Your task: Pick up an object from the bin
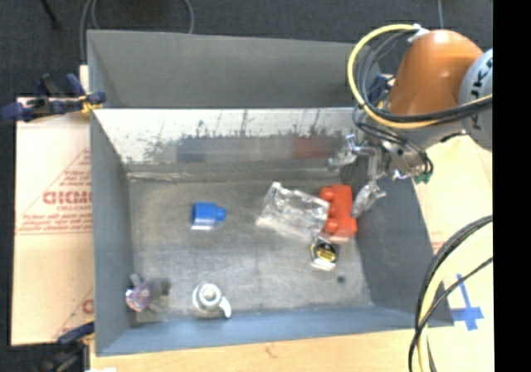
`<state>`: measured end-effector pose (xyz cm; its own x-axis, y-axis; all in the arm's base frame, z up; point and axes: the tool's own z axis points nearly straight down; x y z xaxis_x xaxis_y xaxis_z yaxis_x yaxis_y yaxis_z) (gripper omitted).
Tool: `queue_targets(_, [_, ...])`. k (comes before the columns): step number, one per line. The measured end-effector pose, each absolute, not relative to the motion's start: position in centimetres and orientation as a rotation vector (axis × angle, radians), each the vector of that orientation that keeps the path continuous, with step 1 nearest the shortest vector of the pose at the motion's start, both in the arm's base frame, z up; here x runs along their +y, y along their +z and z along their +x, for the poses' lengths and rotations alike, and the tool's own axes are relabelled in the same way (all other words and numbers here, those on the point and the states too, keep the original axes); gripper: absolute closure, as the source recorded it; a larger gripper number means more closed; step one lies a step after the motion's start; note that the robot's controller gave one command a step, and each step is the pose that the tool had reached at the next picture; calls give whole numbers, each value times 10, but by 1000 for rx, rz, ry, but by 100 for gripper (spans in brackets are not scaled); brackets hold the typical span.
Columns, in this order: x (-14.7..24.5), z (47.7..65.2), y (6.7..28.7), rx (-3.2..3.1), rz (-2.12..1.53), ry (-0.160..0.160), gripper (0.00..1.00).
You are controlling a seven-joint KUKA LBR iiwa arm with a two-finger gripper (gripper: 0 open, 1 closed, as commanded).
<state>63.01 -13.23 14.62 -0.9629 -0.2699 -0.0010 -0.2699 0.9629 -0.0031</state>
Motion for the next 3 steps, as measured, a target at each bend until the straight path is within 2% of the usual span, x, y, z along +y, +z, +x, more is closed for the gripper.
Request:
queue_targets(1, [-94,647,137,3114,-348,1,0])
queue_targets(2, [-11,655,112,3129,-207,3,0])
queue_targets(3, [101,595,94,3092,-494,-4,0])
